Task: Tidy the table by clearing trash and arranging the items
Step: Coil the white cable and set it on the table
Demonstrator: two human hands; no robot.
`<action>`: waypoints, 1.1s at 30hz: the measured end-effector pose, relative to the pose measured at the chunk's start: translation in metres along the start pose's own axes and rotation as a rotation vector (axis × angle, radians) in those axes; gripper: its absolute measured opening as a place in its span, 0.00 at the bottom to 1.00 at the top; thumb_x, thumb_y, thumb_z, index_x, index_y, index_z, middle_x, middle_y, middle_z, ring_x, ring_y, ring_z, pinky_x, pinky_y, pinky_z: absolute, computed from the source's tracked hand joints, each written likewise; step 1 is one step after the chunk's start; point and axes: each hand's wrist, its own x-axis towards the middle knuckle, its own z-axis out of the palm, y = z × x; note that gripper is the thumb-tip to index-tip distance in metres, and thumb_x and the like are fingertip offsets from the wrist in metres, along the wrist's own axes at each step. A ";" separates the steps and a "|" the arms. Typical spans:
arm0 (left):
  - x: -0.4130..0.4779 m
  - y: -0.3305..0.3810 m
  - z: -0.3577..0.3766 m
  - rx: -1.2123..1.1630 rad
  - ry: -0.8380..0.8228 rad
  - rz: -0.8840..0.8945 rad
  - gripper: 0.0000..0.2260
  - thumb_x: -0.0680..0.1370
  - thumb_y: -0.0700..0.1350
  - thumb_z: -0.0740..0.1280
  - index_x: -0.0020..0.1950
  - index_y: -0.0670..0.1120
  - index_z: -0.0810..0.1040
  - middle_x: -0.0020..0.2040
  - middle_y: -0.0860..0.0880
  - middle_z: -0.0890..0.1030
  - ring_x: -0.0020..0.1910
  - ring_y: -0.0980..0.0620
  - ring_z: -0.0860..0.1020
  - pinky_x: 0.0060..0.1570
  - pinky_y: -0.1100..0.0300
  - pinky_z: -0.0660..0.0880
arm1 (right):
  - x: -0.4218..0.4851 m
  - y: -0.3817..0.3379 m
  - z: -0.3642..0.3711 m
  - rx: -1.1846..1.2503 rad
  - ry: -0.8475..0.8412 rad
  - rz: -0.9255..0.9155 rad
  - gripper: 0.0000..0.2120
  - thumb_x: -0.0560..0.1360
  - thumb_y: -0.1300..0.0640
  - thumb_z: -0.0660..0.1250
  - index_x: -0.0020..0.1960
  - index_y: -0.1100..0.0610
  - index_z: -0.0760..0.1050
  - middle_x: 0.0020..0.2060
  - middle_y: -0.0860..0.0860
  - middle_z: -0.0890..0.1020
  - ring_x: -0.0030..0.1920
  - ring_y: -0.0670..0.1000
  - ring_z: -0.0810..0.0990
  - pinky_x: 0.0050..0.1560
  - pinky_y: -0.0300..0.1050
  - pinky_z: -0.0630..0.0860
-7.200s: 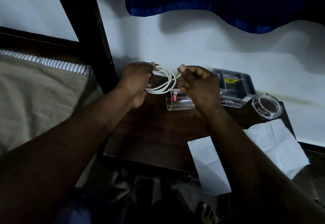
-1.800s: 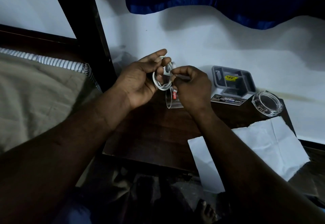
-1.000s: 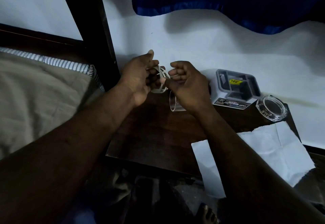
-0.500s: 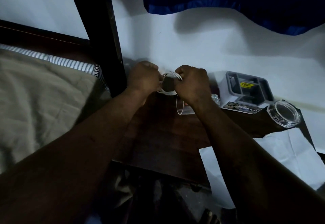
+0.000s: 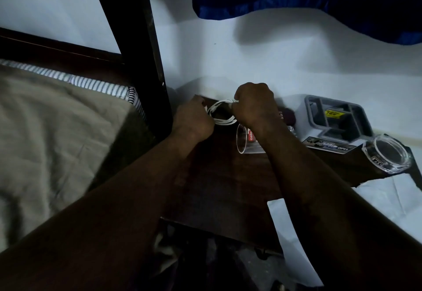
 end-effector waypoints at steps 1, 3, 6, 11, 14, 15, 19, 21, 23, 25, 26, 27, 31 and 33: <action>0.000 0.000 0.000 -0.013 0.013 -0.012 0.15 0.75 0.41 0.70 0.62 0.46 0.79 0.60 0.46 0.83 0.60 0.44 0.80 0.58 0.57 0.75 | 0.002 0.000 0.000 0.001 -0.009 -0.012 0.16 0.74 0.52 0.74 0.59 0.57 0.83 0.56 0.58 0.84 0.60 0.60 0.81 0.60 0.48 0.79; 0.000 -0.001 0.000 -0.022 0.032 -0.016 0.15 0.75 0.39 0.69 0.62 0.45 0.79 0.59 0.45 0.83 0.60 0.43 0.80 0.57 0.56 0.76 | 0.004 -0.001 0.001 0.013 -0.001 -0.041 0.16 0.73 0.51 0.74 0.58 0.57 0.83 0.55 0.58 0.85 0.59 0.61 0.81 0.60 0.50 0.79; 0.000 -0.003 -0.001 -0.027 0.074 0.000 0.18 0.75 0.36 0.68 0.64 0.45 0.78 0.59 0.45 0.83 0.61 0.44 0.80 0.60 0.54 0.77 | 0.005 -0.002 0.005 0.023 0.003 -0.075 0.13 0.73 0.53 0.73 0.56 0.56 0.83 0.53 0.58 0.85 0.57 0.61 0.82 0.59 0.51 0.80; 0.000 -0.004 -0.004 0.023 0.076 0.052 0.18 0.73 0.36 0.71 0.63 0.46 0.82 0.60 0.45 0.84 0.62 0.45 0.80 0.62 0.56 0.76 | 0.006 0.006 0.009 0.067 -0.018 -0.063 0.11 0.74 0.56 0.70 0.55 0.52 0.84 0.53 0.53 0.86 0.57 0.58 0.83 0.56 0.45 0.78; -0.002 -0.003 -0.004 0.042 0.041 0.066 0.21 0.71 0.39 0.75 0.64 0.48 0.81 0.62 0.42 0.80 0.64 0.42 0.77 0.64 0.54 0.75 | 0.010 0.012 0.001 0.141 -0.020 -0.043 0.08 0.74 0.57 0.68 0.50 0.50 0.85 0.52 0.49 0.87 0.55 0.54 0.84 0.55 0.42 0.76; -0.004 -0.004 -0.003 0.054 0.027 0.062 0.23 0.71 0.40 0.76 0.66 0.49 0.79 0.64 0.41 0.77 0.64 0.41 0.76 0.65 0.54 0.74 | 0.011 0.014 -0.002 0.158 -0.017 -0.043 0.09 0.74 0.58 0.68 0.49 0.50 0.85 0.52 0.48 0.87 0.56 0.53 0.83 0.57 0.43 0.77; -0.007 -0.005 -0.002 0.239 -0.001 0.127 0.29 0.69 0.51 0.79 0.69 0.55 0.77 0.68 0.41 0.70 0.66 0.36 0.70 0.69 0.49 0.69 | 0.014 0.023 -0.015 0.196 -0.018 -0.051 0.08 0.74 0.58 0.68 0.48 0.50 0.85 0.51 0.48 0.87 0.56 0.53 0.83 0.61 0.46 0.77; -0.008 -0.004 0.001 0.303 0.012 0.168 0.30 0.68 0.56 0.79 0.69 0.56 0.77 0.69 0.42 0.69 0.68 0.37 0.67 0.69 0.45 0.69 | 0.014 0.026 -0.019 0.205 -0.024 -0.064 0.07 0.75 0.56 0.69 0.46 0.48 0.85 0.50 0.47 0.87 0.55 0.51 0.83 0.58 0.43 0.77; -0.009 -0.001 0.006 0.327 0.022 0.186 0.29 0.68 0.59 0.78 0.67 0.56 0.78 0.68 0.44 0.68 0.67 0.38 0.65 0.65 0.42 0.72 | 0.012 0.027 -0.023 0.221 -0.032 -0.078 0.06 0.75 0.55 0.70 0.44 0.46 0.84 0.48 0.45 0.87 0.52 0.48 0.83 0.53 0.39 0.74; -0.011 0.004 0.012 0.359 0.023 0.205 0.27 0.69 0.62 0.77 0.65 0.56 0.79 0.67 0.46 0.68 0.66 0.40 0.65 0.63 0.43 0.72 | 0.008 0.029 -0.028 0.238 -0.031 -0.091 0.05 0.75 0.54 0.70 0.44 0.46 0.84 0.46 0.45 0.87 0.50 0.47 0.83 0.52 0.39 0.74; -0.011 0.007 0.014 0.376 0.018 0.212 0.26 0.69 0.62 0.76 0.64 0.56 0.80 0.67 0.47 0.69 0.66 0.40 0.65 0.63 0.43 0.71 | 0.005 0.030 -0.030 0.241 -0.027 -0.096 0.04 0.75 0.54 0.71 0.44 0.47 0.84 0.46 0.45 0.87 0.49 0.47 0.84 0.53 0.40 0.76; -0.011 0.009 0.017 0.392 0.010 0.212 0.25 0.70 0.63 0.76 0.64 0.56 0.80 0.67 0.47 0.69 0.67 0.40 0.64 0.63 0.43 0.70 | 0.002 0.031 -0.033 0.240 -0.020 -0.100 0.04 0.75 0.54 0.71 0.44 0.47 0.84 0.45 0.45 0.87 0.48 0.47 0.84 0.55 0.41 0.77; -0.009 0.015 0.023 0.438 0.031 0.246 0.20 0.75 0.59 0.72 0.64 0.56 0.80 0.67 0.48 0.74 0.68 0.40 0.65 0.63 0.44 0.68 | -0.014 0.038 -0.047 0.250 0.046 -0.108 0.04 0.75 0.53 0.70 0.43 0.46 0.83 0.43 0.44 0.87 0.47 0.45 0.83 0.51 0.39 0.76; -0.009 0.019 0.026 0.464 0.070 0.276 0.15 0.77 0.55 0.69 0.62 0.55 0.81 0.63 0.50 0.78 0.67 0.40 0.66 0.61 0.46 0.67 | -0.024 0.043 -0.054 0.263 0.089 -0.111 0.04 0.74 0.54 0.71 0.44 0.47 0.84 0.42 0.44 0.86 0.46 0.45 0.83 0.51 0.41 0.78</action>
